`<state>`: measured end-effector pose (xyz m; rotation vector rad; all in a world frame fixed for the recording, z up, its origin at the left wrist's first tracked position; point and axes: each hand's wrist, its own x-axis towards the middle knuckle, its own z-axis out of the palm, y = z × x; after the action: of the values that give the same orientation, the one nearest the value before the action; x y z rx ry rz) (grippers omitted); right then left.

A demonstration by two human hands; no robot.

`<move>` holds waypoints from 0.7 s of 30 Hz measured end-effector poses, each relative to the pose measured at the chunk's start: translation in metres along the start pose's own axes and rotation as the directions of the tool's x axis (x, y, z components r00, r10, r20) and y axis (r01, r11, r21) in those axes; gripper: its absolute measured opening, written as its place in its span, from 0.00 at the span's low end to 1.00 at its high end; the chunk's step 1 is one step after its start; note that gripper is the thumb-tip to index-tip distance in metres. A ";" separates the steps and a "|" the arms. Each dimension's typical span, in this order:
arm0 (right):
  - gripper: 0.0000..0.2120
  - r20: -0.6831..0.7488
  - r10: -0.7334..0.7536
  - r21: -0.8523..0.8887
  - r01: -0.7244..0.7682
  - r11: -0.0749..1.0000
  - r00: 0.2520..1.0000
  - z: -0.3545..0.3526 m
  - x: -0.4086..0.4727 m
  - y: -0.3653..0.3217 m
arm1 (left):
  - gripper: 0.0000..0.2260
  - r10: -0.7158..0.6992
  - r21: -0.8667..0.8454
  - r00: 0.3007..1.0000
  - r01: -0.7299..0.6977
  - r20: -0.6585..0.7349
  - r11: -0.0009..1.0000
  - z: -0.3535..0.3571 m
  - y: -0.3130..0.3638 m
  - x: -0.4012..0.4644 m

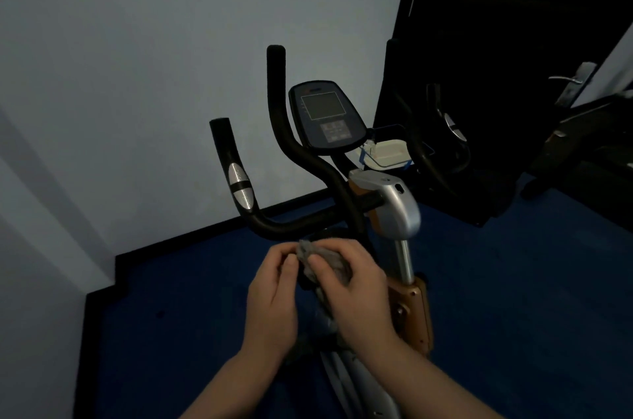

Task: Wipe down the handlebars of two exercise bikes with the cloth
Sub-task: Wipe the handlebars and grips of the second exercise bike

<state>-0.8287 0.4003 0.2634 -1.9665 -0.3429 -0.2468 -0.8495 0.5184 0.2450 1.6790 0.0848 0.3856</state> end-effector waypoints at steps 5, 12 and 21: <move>0.07 0.106 -0.137 -0.131 0.151 0.980 0.985 -0.026 -0.014 0.011 | 0.10 -0.012 0.010 1.000 0.012 -0.006 1.000 0.002 -0.003 0.003; 0.09 0.011 -0.195 -0.243 0.191 0.951 0.981 -0.015 -0.016 0.013 | 0.12 -0.023 0.027 0.999 0.024 -0.034 0.999 0.010 -0.005 0.004; 0.11 0.079 -0.428 -0.576 0.392 0.717 0.900 -0.036 -0.007 0.024 | 0.11 -0.039 0.053 0.998 0.041 -0.040 0.998 0.009 -0.007 0.003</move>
<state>-0.8273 0.3573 0.2550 -2.4599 -0.7407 -0.7800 -0.8433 0.5121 0.2382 1.7206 0.1579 0.3889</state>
